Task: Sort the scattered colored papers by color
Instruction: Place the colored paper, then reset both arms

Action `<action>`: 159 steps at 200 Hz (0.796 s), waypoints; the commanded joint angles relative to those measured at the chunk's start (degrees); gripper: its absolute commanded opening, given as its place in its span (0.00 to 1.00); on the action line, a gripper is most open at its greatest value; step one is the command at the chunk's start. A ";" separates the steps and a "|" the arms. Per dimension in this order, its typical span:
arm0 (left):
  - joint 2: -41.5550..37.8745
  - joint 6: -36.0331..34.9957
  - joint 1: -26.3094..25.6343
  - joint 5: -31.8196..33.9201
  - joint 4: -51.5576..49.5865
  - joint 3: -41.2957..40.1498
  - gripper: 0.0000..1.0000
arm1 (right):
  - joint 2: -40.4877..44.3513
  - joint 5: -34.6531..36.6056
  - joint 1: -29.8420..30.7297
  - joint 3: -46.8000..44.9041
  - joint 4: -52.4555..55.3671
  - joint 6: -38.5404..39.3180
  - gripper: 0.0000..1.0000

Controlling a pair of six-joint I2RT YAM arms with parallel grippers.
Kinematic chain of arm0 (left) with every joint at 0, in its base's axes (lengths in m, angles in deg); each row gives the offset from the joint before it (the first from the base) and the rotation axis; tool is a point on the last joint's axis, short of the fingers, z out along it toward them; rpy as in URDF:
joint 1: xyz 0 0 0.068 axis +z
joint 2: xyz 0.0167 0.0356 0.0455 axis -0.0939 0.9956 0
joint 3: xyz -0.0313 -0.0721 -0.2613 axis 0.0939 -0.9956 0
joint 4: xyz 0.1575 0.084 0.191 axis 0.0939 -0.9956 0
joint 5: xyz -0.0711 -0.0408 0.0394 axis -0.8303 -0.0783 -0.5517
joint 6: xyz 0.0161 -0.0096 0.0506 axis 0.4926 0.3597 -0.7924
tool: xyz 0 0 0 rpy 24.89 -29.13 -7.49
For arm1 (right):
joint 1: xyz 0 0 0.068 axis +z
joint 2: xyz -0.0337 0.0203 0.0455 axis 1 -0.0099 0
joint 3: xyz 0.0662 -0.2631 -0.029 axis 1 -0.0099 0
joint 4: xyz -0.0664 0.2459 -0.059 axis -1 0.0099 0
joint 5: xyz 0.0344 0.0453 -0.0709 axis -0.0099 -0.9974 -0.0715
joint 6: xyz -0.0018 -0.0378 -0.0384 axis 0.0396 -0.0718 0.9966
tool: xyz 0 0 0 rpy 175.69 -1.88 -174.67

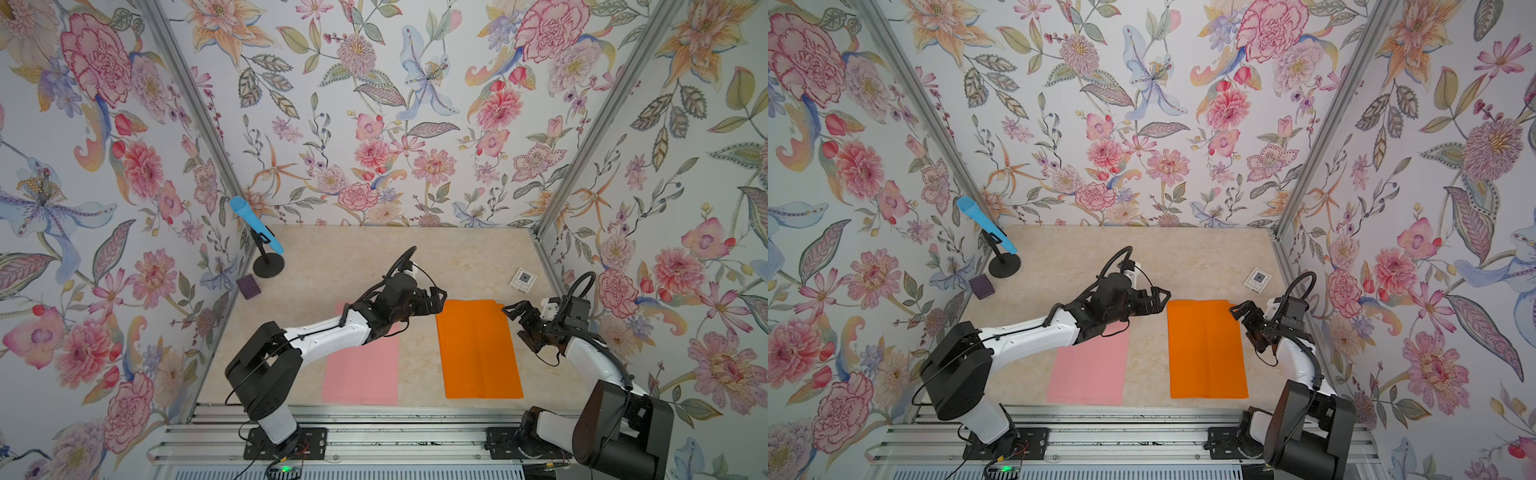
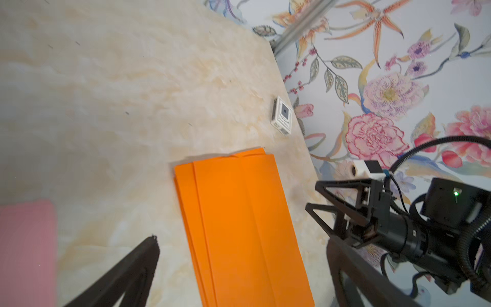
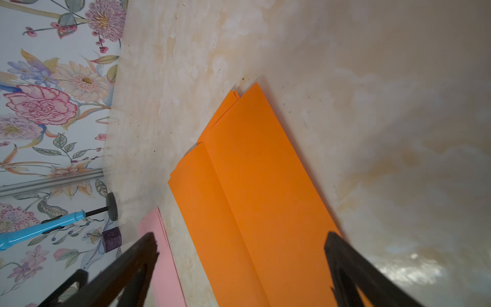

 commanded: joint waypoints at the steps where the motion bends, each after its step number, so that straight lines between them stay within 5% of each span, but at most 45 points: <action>1: -7.75 -10.25 5.61 9.19 -13.72 1.42 1.00 | -4.22 3.62 0.20 0.61 0.90 3.50 1.00; 110: -20.94 -20.33 31.70 4.65 -18.23 -1.86 1.00 | -15.72 4.68 6.07 6.23 -5.06 0.71 1.00; 159: -18.91 -23.02 36.42 1.74 -16.33 0.17 1.00 | -15.37 8.43 7.23 10.49 -1.96 0.77 1.00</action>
